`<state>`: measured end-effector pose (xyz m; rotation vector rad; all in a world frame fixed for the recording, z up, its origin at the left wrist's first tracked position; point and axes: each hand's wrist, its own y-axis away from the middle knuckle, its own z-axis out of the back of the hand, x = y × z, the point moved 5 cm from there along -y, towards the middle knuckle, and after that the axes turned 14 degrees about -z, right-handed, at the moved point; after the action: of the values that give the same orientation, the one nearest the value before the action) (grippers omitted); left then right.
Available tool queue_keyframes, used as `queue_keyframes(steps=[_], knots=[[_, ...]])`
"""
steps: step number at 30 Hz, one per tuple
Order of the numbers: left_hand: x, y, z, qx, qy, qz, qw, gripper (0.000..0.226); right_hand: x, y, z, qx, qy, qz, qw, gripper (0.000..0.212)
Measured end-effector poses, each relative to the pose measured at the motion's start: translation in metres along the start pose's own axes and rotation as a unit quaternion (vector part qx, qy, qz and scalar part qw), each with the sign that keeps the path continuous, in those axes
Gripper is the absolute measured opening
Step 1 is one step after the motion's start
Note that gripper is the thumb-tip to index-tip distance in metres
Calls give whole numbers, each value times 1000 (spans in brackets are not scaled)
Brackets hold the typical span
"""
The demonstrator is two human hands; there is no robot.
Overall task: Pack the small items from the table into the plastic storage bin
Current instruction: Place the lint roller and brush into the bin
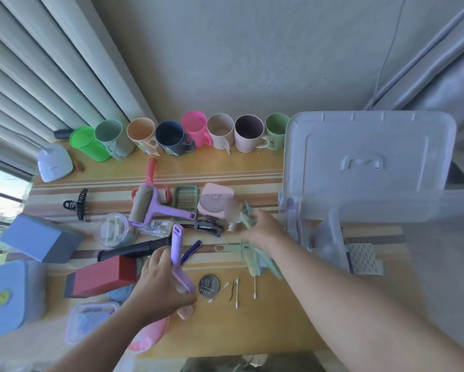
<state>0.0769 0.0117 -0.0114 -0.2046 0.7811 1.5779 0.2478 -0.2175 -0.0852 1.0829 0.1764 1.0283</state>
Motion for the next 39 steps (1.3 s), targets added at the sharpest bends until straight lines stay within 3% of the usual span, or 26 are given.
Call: queue_keyframes(steps=[5,8,11,14,17,22,25,28,32,37,39], knots=[[-43,-16,9,14,113,34,993,61,-13,60,48,22,-109,87,990,20],[-68,-26,11,27,148,35,988,48,-22,108,86,80,-223,137,962,20],[-88,-35,19,-40,123,28,991,48,-37,144,134,118,-384,155,903,14],[-118,-45,21,-92,179,24,979,45,-72,162,190,127,-492,162,846,21],[-153,-59,12,-115,287,14,951,38,-135,151,240,93,-578,112,803,24],[-225,-80,-14,-93,336,-46,936,40,-282,87,266,-8,-669,-123,733,23],[-272,-85,-36,-57,325,-81,941,32,-338,55,264,-34,-657,-195,728,20],[-304,-87,-57,-24,326,-106,939,29,-350,29,265,-32,-650,-222,727,19],[-326,-95,-78,0,291,-107,951,27,-348,-6,278,-64,-564,-240,788,21],[-342,-103,-87,-25,240,-96,966,20,-353,-24,292,-115,-400,-265,870,22],[-346,-103,-92,-13,238,-97,966,17,-355,-30,293,-143,-391,-249,875,31]])
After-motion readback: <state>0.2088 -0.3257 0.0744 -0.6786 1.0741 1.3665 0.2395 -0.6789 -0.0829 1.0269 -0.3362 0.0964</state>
